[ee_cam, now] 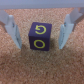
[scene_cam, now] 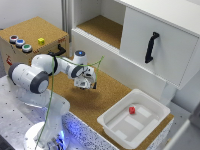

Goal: Put the purple object on top of the drawer

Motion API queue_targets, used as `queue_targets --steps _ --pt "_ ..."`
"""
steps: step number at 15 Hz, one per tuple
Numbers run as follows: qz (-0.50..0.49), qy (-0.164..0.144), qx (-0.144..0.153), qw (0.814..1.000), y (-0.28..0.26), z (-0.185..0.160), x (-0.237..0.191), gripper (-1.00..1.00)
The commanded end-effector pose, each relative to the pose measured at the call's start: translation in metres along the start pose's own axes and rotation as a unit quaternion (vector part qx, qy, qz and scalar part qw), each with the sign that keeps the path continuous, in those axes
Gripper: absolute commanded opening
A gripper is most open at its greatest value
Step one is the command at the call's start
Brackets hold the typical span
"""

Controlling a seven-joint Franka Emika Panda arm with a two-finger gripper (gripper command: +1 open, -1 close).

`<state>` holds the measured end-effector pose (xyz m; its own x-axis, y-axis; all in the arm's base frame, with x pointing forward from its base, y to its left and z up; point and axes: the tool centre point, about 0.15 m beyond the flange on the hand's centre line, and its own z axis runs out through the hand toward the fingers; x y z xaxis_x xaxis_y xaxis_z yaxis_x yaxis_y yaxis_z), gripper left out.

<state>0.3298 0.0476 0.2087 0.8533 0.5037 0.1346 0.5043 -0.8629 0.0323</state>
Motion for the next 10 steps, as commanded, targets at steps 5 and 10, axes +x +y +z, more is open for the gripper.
queue_targets --steps 5,10 --pt "0.016 -0.034 -0.018 0.999 0.016 0.007 0.013 -1.00" --pt "-0.057 -0.030 -0.035 0.997 0.001 -0.026 0.040 -1.00"
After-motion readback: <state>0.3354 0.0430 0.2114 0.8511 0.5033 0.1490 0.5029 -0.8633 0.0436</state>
